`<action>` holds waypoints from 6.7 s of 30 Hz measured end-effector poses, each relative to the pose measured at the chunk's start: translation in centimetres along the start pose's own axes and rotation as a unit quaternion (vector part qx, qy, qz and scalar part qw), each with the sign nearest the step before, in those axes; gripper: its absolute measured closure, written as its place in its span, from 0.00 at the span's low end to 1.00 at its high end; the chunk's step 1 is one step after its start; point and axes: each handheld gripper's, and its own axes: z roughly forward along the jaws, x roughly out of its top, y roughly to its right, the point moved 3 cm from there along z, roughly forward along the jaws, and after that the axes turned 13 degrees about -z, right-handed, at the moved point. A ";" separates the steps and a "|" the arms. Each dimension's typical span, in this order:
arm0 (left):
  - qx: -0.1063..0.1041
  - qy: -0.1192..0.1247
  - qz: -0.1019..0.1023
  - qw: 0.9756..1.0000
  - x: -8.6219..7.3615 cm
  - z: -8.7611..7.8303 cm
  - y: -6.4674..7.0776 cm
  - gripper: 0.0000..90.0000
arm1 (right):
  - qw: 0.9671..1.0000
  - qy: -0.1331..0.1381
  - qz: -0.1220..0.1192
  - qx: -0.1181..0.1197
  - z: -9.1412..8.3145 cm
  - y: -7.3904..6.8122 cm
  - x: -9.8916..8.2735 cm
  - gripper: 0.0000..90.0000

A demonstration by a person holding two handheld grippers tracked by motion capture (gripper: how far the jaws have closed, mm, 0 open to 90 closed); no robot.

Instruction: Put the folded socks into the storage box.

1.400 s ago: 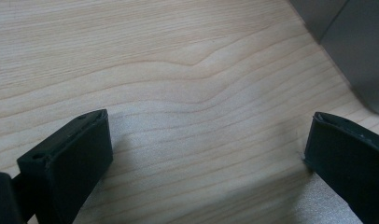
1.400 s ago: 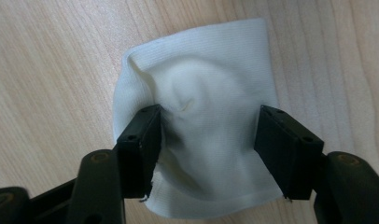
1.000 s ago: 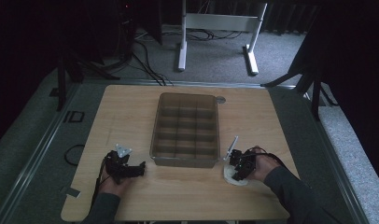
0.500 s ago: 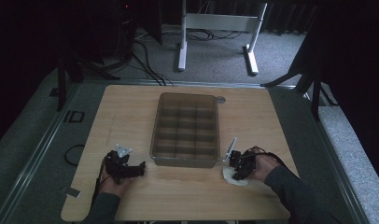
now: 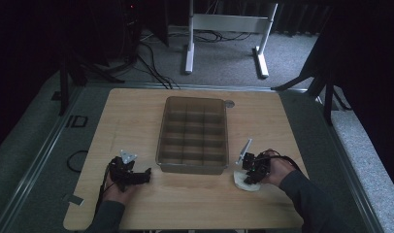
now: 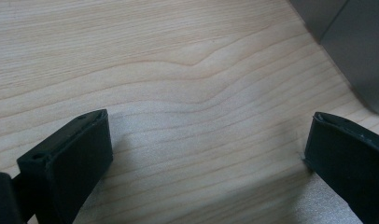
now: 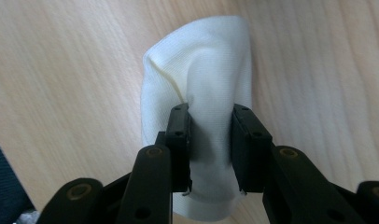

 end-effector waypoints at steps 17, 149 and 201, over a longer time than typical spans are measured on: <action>0.000 0.000 0.000 1.000 0.0 0.0 0.0 0.01 | 1.000 0.013 0.002 -0.020 -2.2 0.5 -0.1 0.78; 0.000 0.001 0.000 1.000 0.0 0.0 0.0 0.01 | 0.998 0.012 -0.049 -0.043 -8.8 2.9 7.2 0.78; 0.000 0.001 0.000 1.000 0.0 0.0 0.0 0.01 | 0.997 0.020 -0.071 -0.034 -7.5 2.8 11.3 0.78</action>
